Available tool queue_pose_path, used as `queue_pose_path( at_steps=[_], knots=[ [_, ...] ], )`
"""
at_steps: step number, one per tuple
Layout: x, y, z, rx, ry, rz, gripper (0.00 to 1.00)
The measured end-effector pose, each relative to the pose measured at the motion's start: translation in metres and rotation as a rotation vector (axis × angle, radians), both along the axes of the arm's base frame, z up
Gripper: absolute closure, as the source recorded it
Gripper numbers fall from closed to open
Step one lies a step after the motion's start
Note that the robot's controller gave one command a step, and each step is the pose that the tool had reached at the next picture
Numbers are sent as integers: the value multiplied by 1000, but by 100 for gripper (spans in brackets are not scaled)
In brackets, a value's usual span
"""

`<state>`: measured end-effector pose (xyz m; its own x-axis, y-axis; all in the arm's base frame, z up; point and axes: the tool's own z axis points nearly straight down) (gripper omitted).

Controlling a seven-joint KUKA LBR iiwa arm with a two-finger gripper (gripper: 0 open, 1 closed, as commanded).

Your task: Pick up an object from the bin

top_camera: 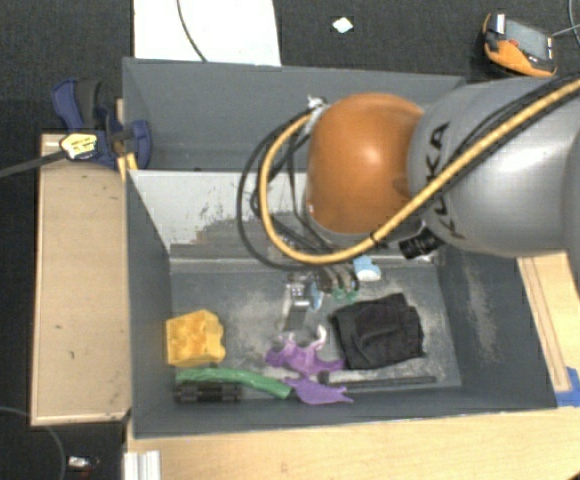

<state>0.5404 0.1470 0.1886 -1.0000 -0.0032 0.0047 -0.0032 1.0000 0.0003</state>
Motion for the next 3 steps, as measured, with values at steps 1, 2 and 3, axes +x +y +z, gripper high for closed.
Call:
queue_pose_path(
  at_steps=[1, 2, 3],
  knots=[
    [2, -1, 5, 1, -7, -6, 0],
    [-34, -89, -115, 1, -7, 137, 0],
    [26, -79, -62, 3, -22, 512, 0]
  ],
)
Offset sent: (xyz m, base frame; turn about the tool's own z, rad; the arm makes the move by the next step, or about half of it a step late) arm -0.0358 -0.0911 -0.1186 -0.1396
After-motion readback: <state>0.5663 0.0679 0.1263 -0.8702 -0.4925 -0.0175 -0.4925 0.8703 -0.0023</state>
